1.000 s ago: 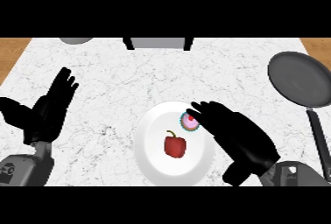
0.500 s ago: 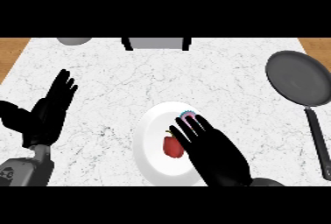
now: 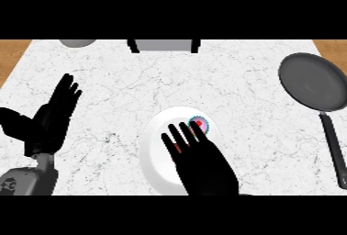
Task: Pick the bell pepper from the plate and place it in the pan
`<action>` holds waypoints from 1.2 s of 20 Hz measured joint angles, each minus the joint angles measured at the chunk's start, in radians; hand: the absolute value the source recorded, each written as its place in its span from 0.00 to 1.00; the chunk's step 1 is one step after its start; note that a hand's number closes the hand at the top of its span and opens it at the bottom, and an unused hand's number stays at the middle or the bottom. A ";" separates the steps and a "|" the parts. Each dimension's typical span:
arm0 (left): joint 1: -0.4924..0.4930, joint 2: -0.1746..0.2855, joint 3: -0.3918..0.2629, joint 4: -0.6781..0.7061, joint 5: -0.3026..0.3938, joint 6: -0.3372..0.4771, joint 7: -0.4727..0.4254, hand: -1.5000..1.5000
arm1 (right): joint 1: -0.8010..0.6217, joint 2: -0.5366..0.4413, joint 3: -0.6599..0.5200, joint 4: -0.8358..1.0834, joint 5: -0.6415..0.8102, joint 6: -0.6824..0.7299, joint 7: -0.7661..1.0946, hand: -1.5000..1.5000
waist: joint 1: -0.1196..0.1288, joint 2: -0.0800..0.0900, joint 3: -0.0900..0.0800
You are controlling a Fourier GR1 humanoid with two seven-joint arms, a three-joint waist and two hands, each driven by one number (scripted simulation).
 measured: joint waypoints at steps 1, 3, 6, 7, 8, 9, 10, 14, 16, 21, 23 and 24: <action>0.002 -0.004 0.000 -0.008 -0.005 -0.002 0.006 0.50 | -0.002 0.022 0.000 0.017 0.013 0.006 -0.002 0.00 | 0.000 0.000 0.000; -0.013 -0.015 0.007 0.018 -0.016 -0.009 -0.008 0.50 | -0.005 0.064 0.005 0.060 0.040 0.010 0.005 0.00 | 0.000 0.000 0.000; -0.034 -0.016 0.021 0.027 -0.021 -0.021 0.012 0.50 | -0.014 0.115 0.002 0.122 0.081 0.016 0.013 0.00 | -0.001 0.001 0.000; -0.035 -0.017 0.030 0.036 -0.017 -0.030 0.007 0.50 | -0.012 0.124 0.003 0.145 0.097 0.010 0.010 0.00 | 0.000 0.001 0.000; -0.016 -0.016 0.036 0.031 -0.015 -0.042 -0.005 0.50 | -0.004 0.117 -0.004 0.148 0.109 0.004 0.000 0.00 | 0.000 0.001 0.000; -0.019 -0.021 0.035 0.029 -0.023 -0.042 -0.001 0.50 | 0.014 0.112 -0.001 0.152 0.122 -0.004 -0.006 0.00 | -0.001 0.001 0.000; -0.028 -0.022 0.042 0.045 -0.027 -0.046 -0.006 0.50 | 0.020 0.116 -0.001 0.169 0.138 -0.014 -0.011 0.00 | -0.001 0.001 0.000; -0.027 -0.038 0.050 0.033 -0.042 -0.048 0.008 0.50 | -0.001 0.137 -0.057 0.248 0.165 -0.036 -0.075 0.00 | 0.000 0.001 0.000; 0.000 -0.051 0.044 0.000 -0.052 -0.047 0.011 0.50 | 0.002 0.139 -0.071 0.282 0.182 -0.058 -0.110 0.00 | 0.001 0.001 0.000; -0.001 -0.062 0.058 0.003 -0.064 -0.066 0.013 0.50 | -0.007 0.155 -0.087 0.385 0.208 -0.102 -0.155 0.00 | 0.001 0.001 0.000; -0.002 -0.074 0.061 0.021 -0.076 -0.070 -0.003 0.50 | -0.002 0.167 -0.098 0.409 0.226 -0.108 -0.177 0.00 | 0.001 0.001 0.000; 0.008 -0.066 0.072 0.013 -0.068 -0.084 -0.007 0.50 | -0.013 0.170 -0.109 0.444 0.234 -0.127 -0.197 0.00 | 0.002 0.001 0.000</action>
